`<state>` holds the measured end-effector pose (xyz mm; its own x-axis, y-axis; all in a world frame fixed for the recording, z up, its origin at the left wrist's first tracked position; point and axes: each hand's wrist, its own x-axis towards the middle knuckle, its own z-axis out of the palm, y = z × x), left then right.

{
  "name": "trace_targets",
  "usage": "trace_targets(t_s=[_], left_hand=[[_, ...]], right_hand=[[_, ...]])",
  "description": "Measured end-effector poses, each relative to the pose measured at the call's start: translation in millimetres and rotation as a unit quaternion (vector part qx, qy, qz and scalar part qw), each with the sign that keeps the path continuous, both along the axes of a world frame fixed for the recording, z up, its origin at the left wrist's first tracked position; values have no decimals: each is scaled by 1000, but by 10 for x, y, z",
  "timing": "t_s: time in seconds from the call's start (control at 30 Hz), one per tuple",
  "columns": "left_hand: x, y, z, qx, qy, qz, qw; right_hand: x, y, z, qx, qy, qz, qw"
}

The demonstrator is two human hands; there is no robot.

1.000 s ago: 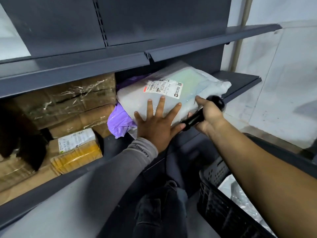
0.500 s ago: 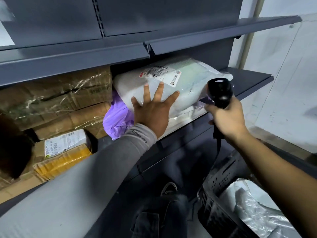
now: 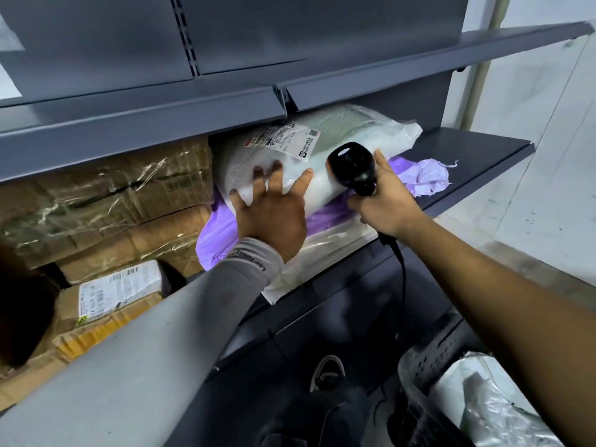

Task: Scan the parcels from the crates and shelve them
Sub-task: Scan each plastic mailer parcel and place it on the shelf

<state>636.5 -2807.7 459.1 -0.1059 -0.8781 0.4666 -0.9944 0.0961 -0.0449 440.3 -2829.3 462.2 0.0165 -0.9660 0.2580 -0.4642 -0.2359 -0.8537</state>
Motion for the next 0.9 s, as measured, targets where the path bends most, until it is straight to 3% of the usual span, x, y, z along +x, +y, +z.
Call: trace_targets(t_s=[0.27,0.5,0.7,0.9], left_hand=[[28,-222,-113,16,17,10,1000],[20,-200,-259,13,22,6,1000],[-88,64,-137,-3,31,-2,1000],[-518,629,-260,-34,49,-95,994]], right_hand=[[28,-252,-14,51,-3,-13,999],[7,-150,-22,28,2,-5,1000],[-82,216,-22,-5,17,-5,1000],[-340,1008,206,26,-20,-73,997]])
